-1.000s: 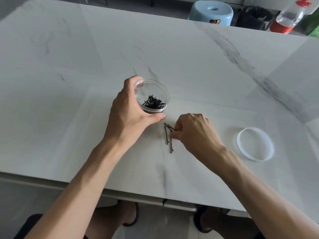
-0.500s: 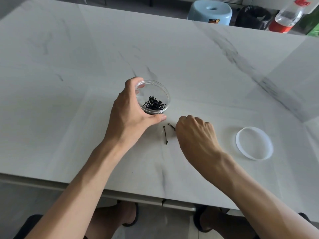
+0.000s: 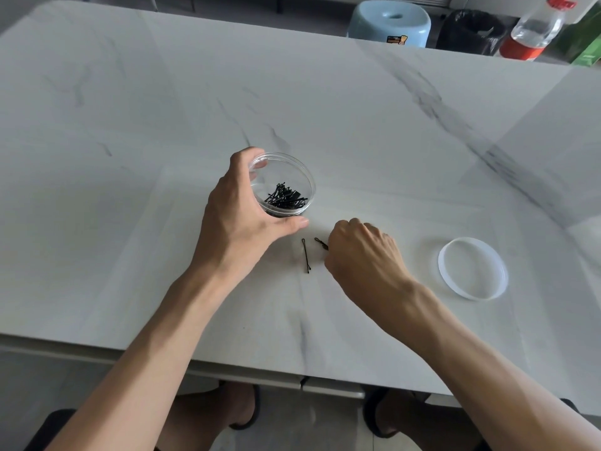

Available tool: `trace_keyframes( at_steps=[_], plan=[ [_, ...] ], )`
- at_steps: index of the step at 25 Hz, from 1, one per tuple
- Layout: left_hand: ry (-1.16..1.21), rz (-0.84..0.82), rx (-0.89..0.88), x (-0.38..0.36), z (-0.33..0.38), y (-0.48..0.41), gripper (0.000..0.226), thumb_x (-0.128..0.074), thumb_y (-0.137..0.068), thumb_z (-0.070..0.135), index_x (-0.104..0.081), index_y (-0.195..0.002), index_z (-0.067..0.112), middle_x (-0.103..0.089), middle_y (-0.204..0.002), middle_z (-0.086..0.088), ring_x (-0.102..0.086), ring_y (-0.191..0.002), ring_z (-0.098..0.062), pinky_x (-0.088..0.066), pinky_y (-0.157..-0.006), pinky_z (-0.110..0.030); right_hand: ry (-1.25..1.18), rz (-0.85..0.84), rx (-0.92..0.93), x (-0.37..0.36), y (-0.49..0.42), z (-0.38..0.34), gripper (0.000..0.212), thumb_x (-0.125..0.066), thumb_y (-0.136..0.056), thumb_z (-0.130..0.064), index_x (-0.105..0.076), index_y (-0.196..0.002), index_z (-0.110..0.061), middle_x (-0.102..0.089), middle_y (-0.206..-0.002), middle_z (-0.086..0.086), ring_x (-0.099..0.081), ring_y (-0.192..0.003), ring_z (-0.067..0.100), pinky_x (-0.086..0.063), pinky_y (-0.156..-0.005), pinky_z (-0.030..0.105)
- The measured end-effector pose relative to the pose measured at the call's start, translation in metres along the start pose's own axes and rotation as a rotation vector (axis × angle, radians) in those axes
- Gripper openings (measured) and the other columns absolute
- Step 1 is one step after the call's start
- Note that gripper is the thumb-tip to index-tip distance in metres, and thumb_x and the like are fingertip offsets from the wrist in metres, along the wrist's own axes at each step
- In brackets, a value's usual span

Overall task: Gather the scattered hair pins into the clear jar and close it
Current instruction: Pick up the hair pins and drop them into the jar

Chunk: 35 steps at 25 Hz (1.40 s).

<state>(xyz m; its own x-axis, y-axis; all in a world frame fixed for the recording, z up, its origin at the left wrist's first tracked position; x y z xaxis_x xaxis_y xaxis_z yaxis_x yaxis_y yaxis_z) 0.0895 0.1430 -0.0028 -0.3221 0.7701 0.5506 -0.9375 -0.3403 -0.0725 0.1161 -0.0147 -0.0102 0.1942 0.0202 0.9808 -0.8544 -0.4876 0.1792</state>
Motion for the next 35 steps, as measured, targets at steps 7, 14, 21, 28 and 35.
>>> trace_keyframes(
  at_steps=[7,14,21,28,35],
  plan=[
    [0.000,0.005,0.009,0.000,0.000,-0.001,0.092,-0.091,-0.057,0.032,-0.040,-0.133,0.027,-0.053,-0.134,0.013,-0.049,-0.123,-0.007,-0.039,-0.097,-0.022,-0.381,0.323,-0.113,0.015,-0.021,0.040,0.007,-0.051,-0.087,-0.007,-0.058,-0.089,-0.006,-0.064,-0.078,0.010,-0.057,-0.071,0.033,-0.047,-0.063,0.036],
    [-0.021,-0.079,-0.039,-0.011,0.004,0.003,0.095,-0.091,-0.053,0.031,-0.040,-0.133,0.029,-0.054,-0.131,0.016,-0.049,-0.123,-0.006,-0.040,-0.095,-0.022,-0.602,0.464,0.272,0.036,-0.022,0.010,0.007,-0.067,-0.085,-0.005,-0.071,-0.088,-0.009,-0.066,-0.080,-0.002,-0.052,-0.065,0.004,-0.043,-0.064,0.014],
    [0.001,-0.034,-0.033,-0.003,0.002,0.002,0.095,-0.092,-0.053,0.031,-0.041,-0.132,0.027,-0.055,-0.130,0.014,-0.051,-0.121,-0.007,-0.039,-0.094,-0.019,-0.723,0.345,-0.114,0.034,-0.017,0.041,0.005,-0.067,-0.084,-0.014,-0.071,-0.082,-0.015,-0.068,-0.072,-0.003,-0.060,-0.066,0.012,-0.044,-0.057,0.015],
    [-0.001,0.010,-0.007,0.005,-0.004,0.000,0.093,-0.090,-0.057,0.033,-0.039,-0.134,0.027,-0.052,-0.135,0.013,-0.048,-0.119,-0.003,-0.032,-0.088,-0.004,-0.097,0.022,-0.093,-0.002,-0.004,0.021,0.012,-0.054,-0.086,-0.015,-0.066,-0.085,-0.014,-0.067,-0.083,0.007,-0.062,-0.074,0.033,-0.049,-0.064,0.035],
    [-0.007,0.023,-0.010,0.006,-0.005,-0.002,0.092,-0.091,-0.057,0.032,-0.040,-0.133,0.027,-0.053,-0.134,0.013,-0.049,-0.120,-0.005,-0.037,-0.092,-0.015,-0.327,0.055,-0.113,-0.006,-0.011,-0.005,0.010,-0.056,-0.081,-0.023,-0.066,-0.080,-0.018,-0.068,-0.081,0.009,-0.062,-0.078,0.036,-0.047,-0.064,0.036]
  ],
)
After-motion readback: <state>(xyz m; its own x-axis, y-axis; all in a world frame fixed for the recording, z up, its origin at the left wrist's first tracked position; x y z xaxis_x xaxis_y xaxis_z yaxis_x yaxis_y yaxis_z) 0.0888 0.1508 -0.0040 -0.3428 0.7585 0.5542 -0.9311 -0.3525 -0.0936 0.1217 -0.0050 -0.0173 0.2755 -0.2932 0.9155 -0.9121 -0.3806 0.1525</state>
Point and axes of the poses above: each hand's wrist, its own y-axis away from the middle knuckle, its own x-axis out of the back of the hand, z = x × y, the point moved 3 cm from there along -y, towards the middle knuckle
